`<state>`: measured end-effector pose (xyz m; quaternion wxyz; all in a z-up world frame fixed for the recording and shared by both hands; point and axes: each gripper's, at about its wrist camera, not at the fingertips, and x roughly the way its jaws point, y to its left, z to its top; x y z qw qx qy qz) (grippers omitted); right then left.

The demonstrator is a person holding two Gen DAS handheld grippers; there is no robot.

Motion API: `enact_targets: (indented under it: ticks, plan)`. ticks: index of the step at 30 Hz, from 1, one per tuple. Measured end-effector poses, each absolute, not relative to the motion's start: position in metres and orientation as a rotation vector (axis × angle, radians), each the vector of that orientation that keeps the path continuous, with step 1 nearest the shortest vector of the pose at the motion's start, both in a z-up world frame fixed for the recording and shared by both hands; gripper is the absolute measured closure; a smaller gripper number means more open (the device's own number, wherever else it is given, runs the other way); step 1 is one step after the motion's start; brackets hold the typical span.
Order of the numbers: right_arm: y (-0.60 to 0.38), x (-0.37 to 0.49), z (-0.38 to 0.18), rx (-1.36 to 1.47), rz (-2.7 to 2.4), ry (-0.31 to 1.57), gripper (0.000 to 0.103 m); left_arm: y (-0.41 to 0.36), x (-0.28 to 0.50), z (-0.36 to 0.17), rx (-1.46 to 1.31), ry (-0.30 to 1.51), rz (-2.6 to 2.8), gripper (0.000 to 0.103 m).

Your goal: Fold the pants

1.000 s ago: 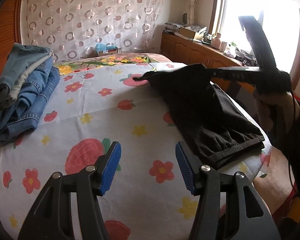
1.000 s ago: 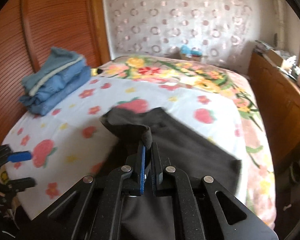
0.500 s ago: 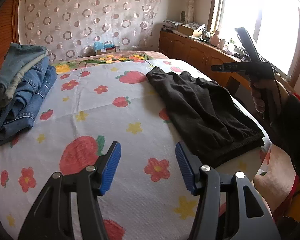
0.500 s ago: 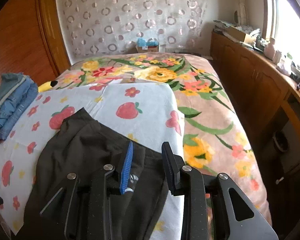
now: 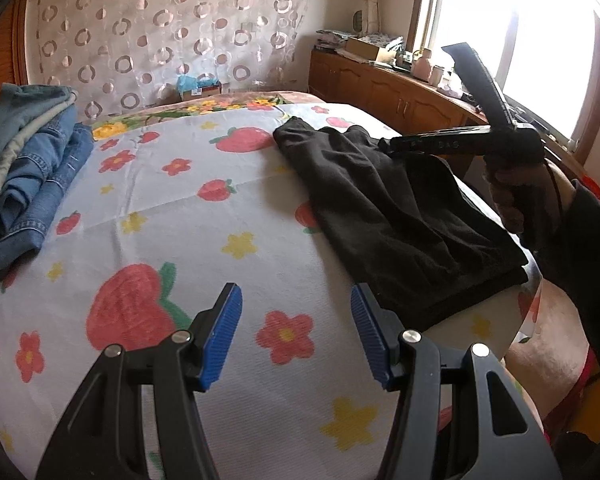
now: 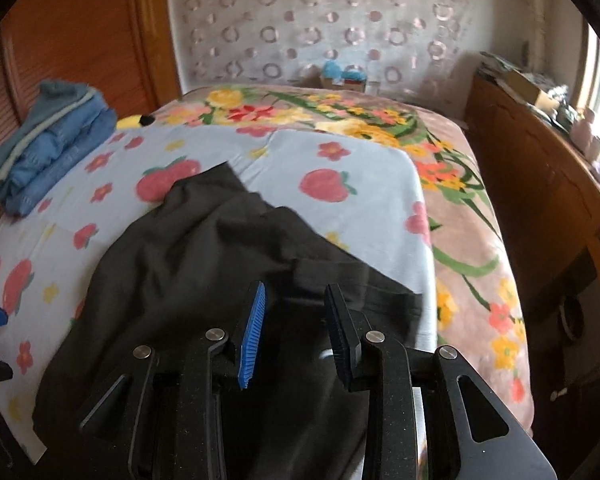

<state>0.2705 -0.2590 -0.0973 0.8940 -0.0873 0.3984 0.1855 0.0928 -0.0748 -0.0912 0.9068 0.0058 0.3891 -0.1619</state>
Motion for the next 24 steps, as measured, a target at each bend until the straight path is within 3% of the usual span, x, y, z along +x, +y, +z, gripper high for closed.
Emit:
enact_targets:
  ticks: [4, 5, 6, 10, 15, 16, 17, 19, 24]
  plan:
    - [-0.253, 0.277, -0.108, -0.251, 0.344, 0.859, 0.075, -0.086, 0.096, -0.096, 0.019, 0.815, -0.354, 0.047]
    - [-0.254, 0.278, -0.109, -0.253, 0.343, 0.862, 0.089, -0.089, 0.096, -0.096, 0.024, 0.816, -0.359, 0.047]
    - [-0.256, 0.279, -0.111, -0.255, 0.340, 0.864, 0.096, -0.093, 0.096, -0.096, 0.033, 0.816, -0.366, 0.047]
    - [-0.278, 0.276, -0.097, -0.201, 0.267, 0.777, 0.103, -0.100, 0.096, -0.101, 0.057, 0.828, -0.372, 0.047]
    - [-0.302, 0.286, -0.093, -0.138, 0.194, 0.810, 0.103, -0.098, 0.097, -0.104, 0.044, 0.837, -0.371, 0.047]
    - [-0.306, 0.287, -0.093, -0.133, 0.181, 0.812, 0.097, -0.098, 0.097, -0.104, 0.044, 0.837, -0.369, 0.047]
    - [-0.309, 0.287, -0.092, -0.131, 0.163, 0.811, 0.085, -0.098, 0.097, -0.103, 0.043, 0.837, -0.369, 0.047]
    - [-0.316, 0.283, -0.088, -0.116, 0.151, 0.799, 0.076, -0.098, 0.097, -0.104, 0.044, 0.837, -0.369, 0.047]
    - [-0.326, 0.248, -0.083, -0.083, 0.185, 0.779, 0.073, -0.098, 0.097, -0.104, 0.040, 0.833, -0.372, 0.047]
